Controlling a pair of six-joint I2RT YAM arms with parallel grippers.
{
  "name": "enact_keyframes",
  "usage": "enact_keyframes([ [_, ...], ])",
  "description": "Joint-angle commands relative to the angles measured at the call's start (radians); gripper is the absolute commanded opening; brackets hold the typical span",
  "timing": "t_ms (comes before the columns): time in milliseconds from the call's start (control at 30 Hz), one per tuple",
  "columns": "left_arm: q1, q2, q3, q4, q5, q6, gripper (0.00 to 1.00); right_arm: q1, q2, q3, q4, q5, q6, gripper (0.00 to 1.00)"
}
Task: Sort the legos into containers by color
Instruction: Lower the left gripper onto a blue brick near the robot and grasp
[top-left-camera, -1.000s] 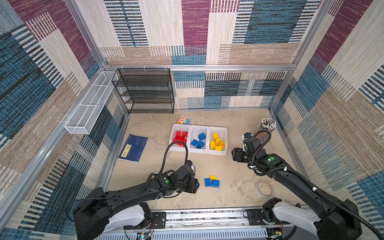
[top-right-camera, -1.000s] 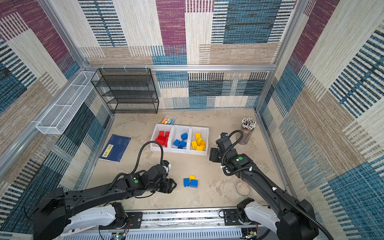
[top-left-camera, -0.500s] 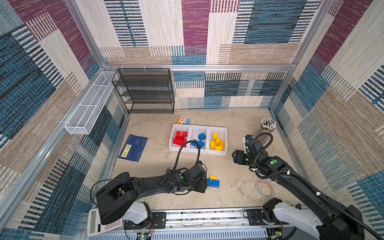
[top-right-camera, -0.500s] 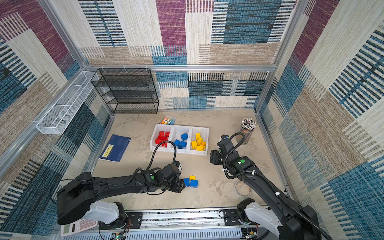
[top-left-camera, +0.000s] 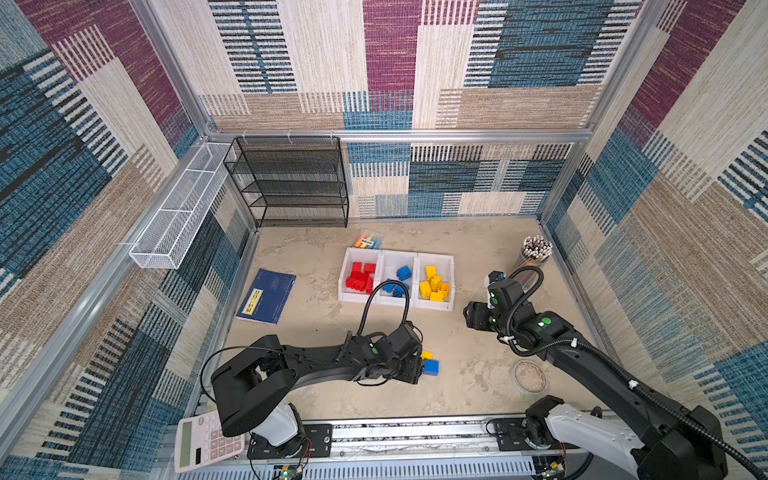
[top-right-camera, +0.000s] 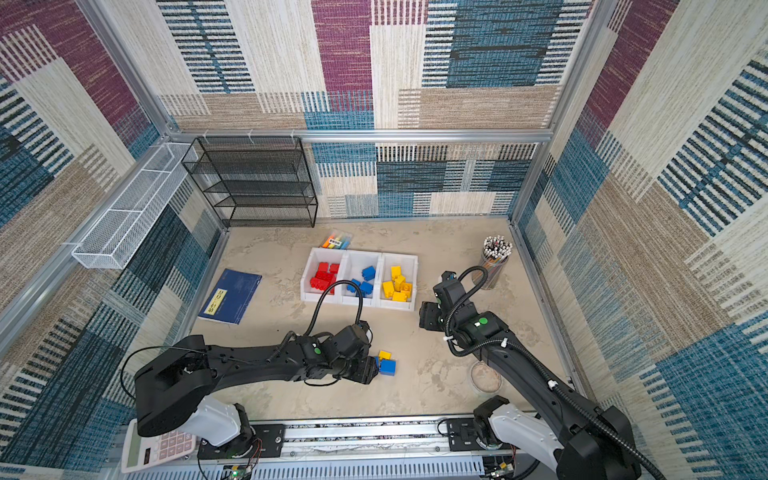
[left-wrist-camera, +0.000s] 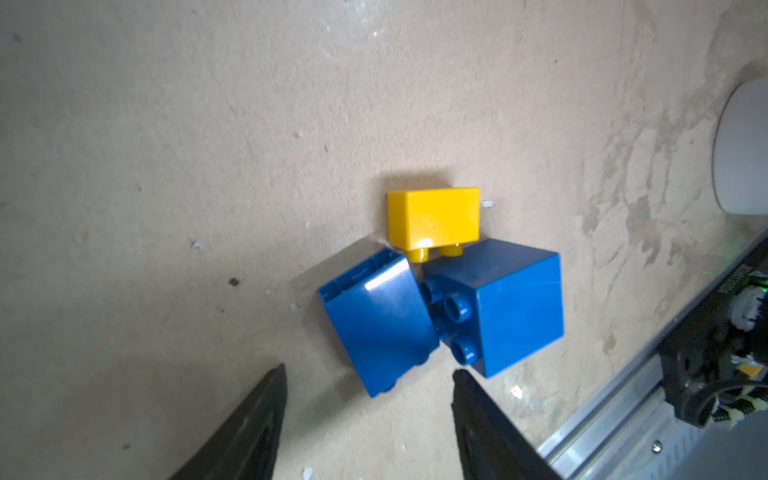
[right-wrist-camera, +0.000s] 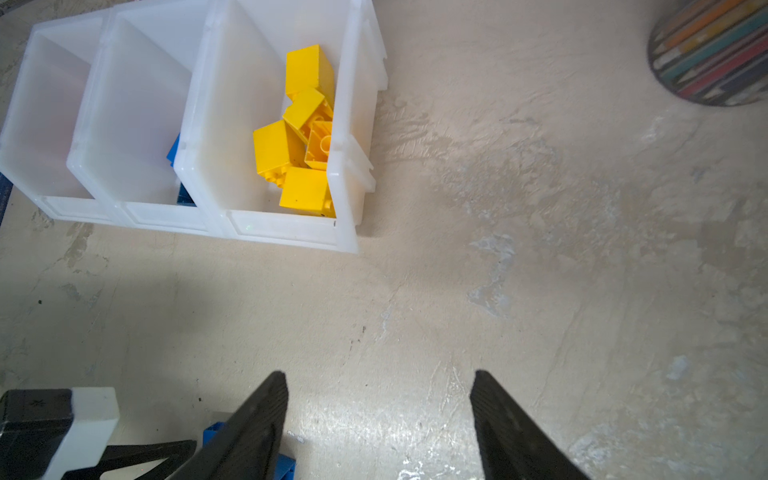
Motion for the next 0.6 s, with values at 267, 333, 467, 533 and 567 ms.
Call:
enact_keyframes([
  [267,-0.003,0.066,0.061,-0.021,-0.014,0.026,0.64,0.001,-0.008,-0.005,0.011,0.006,0.017,0.72],
  [333,-0.002,0.08,0.072,-0.033,-0.025,0.029,0.63,0.0,-0.013,-0.01,0.013,0.005,0.021,0.72],
  [467,-0.002,0.096,0.082,-0.052,-0.047,0.033,0.57,0.0,-0.023,-0.015,0.011,0.006,0.027,0.72],
  [533,-0.003,0.103,0.085,-0.055,-0.053,0.036,0.54,0.001,-0.027,-0.02,0.009,0.006,0.029,0.72],
  [567,-0.003,0.11,0.085,-0.057,-0.053,0.039,0.52,0.001,-0.028,-0.02,0.01,0.005,0.03,0.72],
])
